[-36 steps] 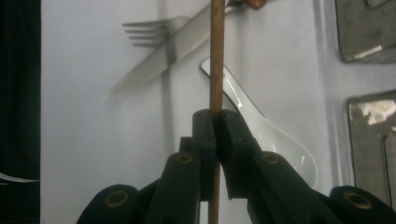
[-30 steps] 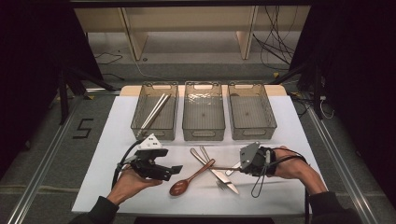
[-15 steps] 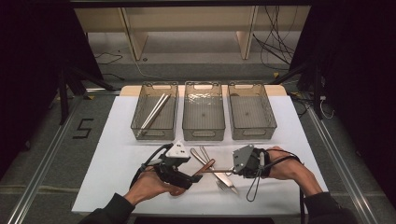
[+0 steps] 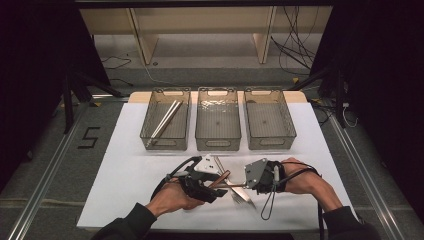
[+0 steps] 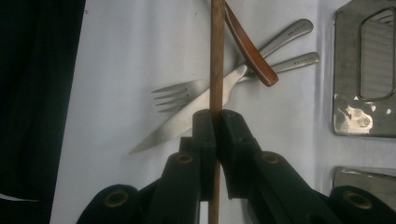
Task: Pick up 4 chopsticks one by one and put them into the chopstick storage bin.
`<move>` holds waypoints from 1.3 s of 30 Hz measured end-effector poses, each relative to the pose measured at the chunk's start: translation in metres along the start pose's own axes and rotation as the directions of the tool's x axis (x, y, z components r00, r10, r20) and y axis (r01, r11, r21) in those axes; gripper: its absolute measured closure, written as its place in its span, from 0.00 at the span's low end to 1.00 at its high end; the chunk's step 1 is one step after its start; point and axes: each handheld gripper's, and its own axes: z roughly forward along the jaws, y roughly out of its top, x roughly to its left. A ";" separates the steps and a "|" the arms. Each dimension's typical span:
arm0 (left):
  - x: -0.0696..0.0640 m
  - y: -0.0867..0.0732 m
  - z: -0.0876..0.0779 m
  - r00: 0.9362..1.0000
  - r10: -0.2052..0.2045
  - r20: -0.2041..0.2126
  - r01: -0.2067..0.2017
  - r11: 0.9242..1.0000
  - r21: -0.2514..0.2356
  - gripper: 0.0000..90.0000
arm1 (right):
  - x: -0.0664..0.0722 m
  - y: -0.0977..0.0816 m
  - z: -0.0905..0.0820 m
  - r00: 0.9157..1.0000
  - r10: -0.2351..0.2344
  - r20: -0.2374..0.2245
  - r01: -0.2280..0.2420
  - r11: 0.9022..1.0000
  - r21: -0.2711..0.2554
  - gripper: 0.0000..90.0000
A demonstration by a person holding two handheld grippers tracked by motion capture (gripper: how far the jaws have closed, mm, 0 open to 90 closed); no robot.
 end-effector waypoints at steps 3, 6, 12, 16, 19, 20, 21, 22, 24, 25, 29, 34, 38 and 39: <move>-0.002 0.001 0.003 1.000 0.018 0.011 -0.018 1.000 0.012 0.59 | 0.000 0.001 0.000 1.000 -0.009 -0.002 0.009 1.000 -0.001 0.95; -0.002 0.002 0.004 0.999 0.031 0.014 -0.032 0.999 0.013 0.64 | 0.001 0.002 0.001 1.000 -0.013 0.000 0.013 1.000 0.002 0.95; -0.002 0.003 0.006 0.999 0.040 0.029 -0.040 0.999 0.015 0.73 | 0.001 0.003 0.002 1.000 -0.022 -0.005 0.022 1.000 0.002 0.95; -0.003 0.003 0.008 0.998 0.043 0.041 -0.044 0.999 0.017 0.76 | 0.002 0.004 0.004 0.999 -0.032 -0.007 0.032 1.000 -0.002 0.95; -0.004 0.003 0.009 0.998 0.050 0.048 -0.051 0.998 0.020 0.80 | 0.003 0.006 0.003 0.999 -0.033 -0.011 0.033 0.999 -0.004 0.95; -0.004 0.003 0.010 0.997 0.049 0.051 -0.050 0.999 0.019 0.82 | 0.004 0.006 0.004 0.999 -0.034 -0.012 0.034 0.999 -0.005 0.95; -0.004 0.003 0.009 0.997 0.052 0.052 -0.053 0.998 0.021 0.83 | 0.004 0.006 0.004 0.999 -0.038 -0.012 0.038 0.999 -0.005 0.95; -0.004 0.003 0.009 0.997 0.055 0.053 -0.056 0.998 0.021 0.84 | 0.004 0.007 0.004 0.999 -0.045 -0.011 0.045 0.999 -0.007 0.95; -0.003 0.002 0.010 0.997 0.057 0.060 -0.058 0.998 0.021 0.86 | 0.004 0.007 0.004 0.999 -0.041 -0.015 0.041 0.999 -0.003 0.95; -0.004 0.002 0.010 0.996 0.057 0.064 -0.058 0.998 0.020 0.87 | 0.004 0.006 0.004 0.999 -0.040 -0.017 0.040 0.999 -0.004 0.95; -0.005 0.002 0.009 0.994 0.084 0.075 -0.085 0.996 0.021 0.90 | 0.006 0.006 0.004 0.999 -0.050 -0.015 0.050 0.999 -0.002 0.95; -0.007 0.002 0.007 0.992 0.103 0.070 -0.103 0.995 0.006 0.92 | 0.005 0.004 0.002 0.998 -0.062 -0.011 0.062 0.998 -0.028 0.94; -0.005 0.002 0.002 0.994 0.095 0.050 -0.095 0.995 -0.018 0.93 | 0.002 0.001 -0.002 1.000 -0.019 0.014 0.020 0.999 -0.046 0.80; -0.003 0.001 0.000 0.995 0.091 0.044 -0.090 0.996 -0.023 0.93 | 0.002 0.000 -0.004 1.000 0.007 0.019 -0.006 0.999 -0.054 0.71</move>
